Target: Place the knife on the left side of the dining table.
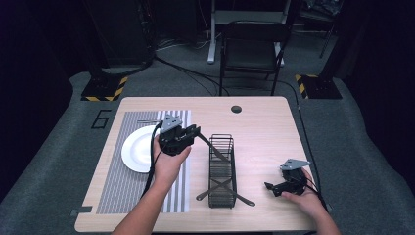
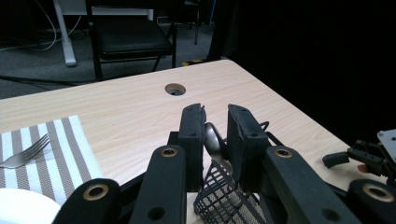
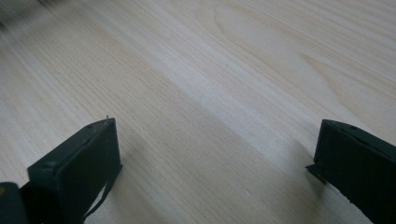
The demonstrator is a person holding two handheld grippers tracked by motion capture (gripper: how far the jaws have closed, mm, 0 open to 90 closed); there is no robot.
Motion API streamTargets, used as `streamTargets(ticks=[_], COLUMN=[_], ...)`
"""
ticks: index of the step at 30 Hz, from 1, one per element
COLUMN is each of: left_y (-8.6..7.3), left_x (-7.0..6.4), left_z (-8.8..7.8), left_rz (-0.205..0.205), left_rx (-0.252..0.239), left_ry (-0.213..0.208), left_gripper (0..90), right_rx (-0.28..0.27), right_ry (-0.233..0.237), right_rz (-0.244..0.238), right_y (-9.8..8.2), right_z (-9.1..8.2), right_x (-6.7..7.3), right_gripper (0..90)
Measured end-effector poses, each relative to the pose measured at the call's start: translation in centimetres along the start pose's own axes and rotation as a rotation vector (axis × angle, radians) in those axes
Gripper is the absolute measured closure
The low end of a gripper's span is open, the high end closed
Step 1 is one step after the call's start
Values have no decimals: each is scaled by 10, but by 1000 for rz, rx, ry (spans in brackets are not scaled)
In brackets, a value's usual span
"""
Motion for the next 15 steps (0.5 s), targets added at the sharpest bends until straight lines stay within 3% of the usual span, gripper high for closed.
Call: streamTargets(ticks=[15], left_y=[20], left_x=[-26], left_z=[22], left_rz=[6], left_rx=[-95], left_ry=[-43], left_gripper=[802], right_rx=[-2], right_ry=[-4], right_rz=[-3], right_y=[0], right_z=[0], right_x=[0], right_gripper=[0])
Point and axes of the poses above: each handheld gripper's, and its own axes: z roughly forward along the jaws, y roughly out of its top, x roughly to its left, the point moved 4 cm from there along z, roughly forward along the jaws, and after that the axes turned 10 degrees about y, right-handed, at the moved point
